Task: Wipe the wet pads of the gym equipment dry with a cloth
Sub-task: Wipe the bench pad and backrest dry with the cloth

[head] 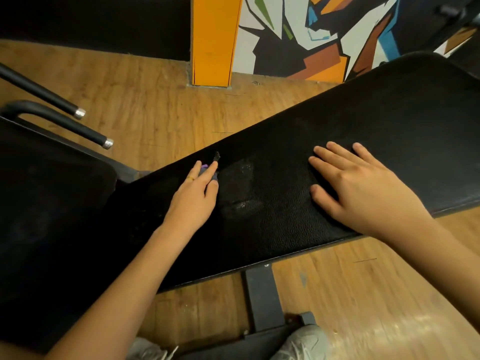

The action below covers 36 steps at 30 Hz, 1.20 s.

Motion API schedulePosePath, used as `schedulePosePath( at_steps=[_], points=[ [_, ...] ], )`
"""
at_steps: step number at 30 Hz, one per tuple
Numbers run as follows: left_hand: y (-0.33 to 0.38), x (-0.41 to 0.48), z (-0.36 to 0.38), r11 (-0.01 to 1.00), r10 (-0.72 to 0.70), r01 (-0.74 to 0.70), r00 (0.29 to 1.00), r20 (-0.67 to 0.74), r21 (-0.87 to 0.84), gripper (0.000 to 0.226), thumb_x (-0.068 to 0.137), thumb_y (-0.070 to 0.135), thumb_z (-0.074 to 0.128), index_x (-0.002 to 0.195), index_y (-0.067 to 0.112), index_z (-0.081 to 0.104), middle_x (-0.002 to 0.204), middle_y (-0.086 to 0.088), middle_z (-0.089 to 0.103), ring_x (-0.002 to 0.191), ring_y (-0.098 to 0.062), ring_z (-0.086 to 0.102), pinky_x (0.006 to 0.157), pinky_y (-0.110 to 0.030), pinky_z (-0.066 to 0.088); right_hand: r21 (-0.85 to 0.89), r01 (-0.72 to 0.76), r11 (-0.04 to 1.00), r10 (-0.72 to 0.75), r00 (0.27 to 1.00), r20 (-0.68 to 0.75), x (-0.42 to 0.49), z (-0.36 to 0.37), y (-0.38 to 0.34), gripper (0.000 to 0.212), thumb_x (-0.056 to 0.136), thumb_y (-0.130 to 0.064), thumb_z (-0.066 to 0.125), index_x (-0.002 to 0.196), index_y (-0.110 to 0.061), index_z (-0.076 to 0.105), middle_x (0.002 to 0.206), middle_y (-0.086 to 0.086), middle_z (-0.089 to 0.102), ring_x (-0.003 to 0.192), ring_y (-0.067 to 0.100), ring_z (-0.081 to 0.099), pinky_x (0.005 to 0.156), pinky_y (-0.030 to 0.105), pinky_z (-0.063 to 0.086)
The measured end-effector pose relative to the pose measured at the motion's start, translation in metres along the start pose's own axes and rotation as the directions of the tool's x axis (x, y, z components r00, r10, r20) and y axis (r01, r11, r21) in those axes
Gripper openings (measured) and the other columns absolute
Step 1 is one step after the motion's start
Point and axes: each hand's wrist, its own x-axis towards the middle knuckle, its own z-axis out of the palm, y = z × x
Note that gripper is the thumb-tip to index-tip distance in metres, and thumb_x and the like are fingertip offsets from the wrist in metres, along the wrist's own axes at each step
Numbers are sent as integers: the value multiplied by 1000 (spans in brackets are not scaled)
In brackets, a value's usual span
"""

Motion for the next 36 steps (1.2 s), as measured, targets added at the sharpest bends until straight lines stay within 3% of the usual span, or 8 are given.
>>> schedulePosePath(
  at_steps=[5,8,12,17,24,30,36],
  points=[
    [-13,37,-1,986,147,-147,989,-1,-76,48,110,26,30,158,26,30,170,1,6,155,-14,-8,126,-43,-4,1,8,1000,-8,1000,7,0,-1,0,68,97,-51,28,147,-11,50,153,10,48,147,27,37,119,52,25],
    [-12,48,-3,981,148,-147,989,-1,-123,48,110,23,31,158,23,29,170,5,5,155,-12,-10,127,-40,2,-8,9,1000,-9,1000,-2,0,0,1,67,98,-50,29,146,-10,51,152,11,48,146,28,38,119,54,27],
    [0,25,1,987,64,-69,997,-33,-145,50,110,21,32,159,18,27,168,9,13,154,-8,5,126,-36,8,-24,16,1000,-17,1000,-15,-1,2,1,66,98,-50,30,145,-9,52,151,13,49,145,30,39,118,55,28],
    [7,-37,23,997,-16,8,994,-111,-73,50,110,27,27,160,17,25,169,8,11,154,-7,2,118,-27,9,-21,13,1000,-13,1000,-10,0,3,1,66,98,-50,30,145,-10,52,152,12,49,145,30,39,118,55,28],
    [14,18,13,999,-52,52,997,-56,-9,50,111,20,27,159,9,24,170,1,10,156,-18,1,124,-44,16,-16,11,1000,-11,1000,9,-1,0,1,67,98,-51,28,147,-10,50,154,11,47,147,29,36,119,54,26],
    [23,-55,27,999,-30,26,992,-124,-32,51,110,24,27,160,16,21,168,7,14,154,-7,4,119,-22,7,-12,9,1000,-9,1000,28,0,-2,0,68,98,-51,27,147,-10,50,153,12,47,147,30,36,119,55,27],
    [30,-111,41,998,-47,40,988,-144,-48,52,109,27,26,160,18,18,168,10,10,153,-2,-2,119,-18,3,-8,12,1000,-12,1000,26,0,-2,0,68,98,-51,27,146,-10,50,153,12,48,146,30,37,119,56,28]
  ],
)
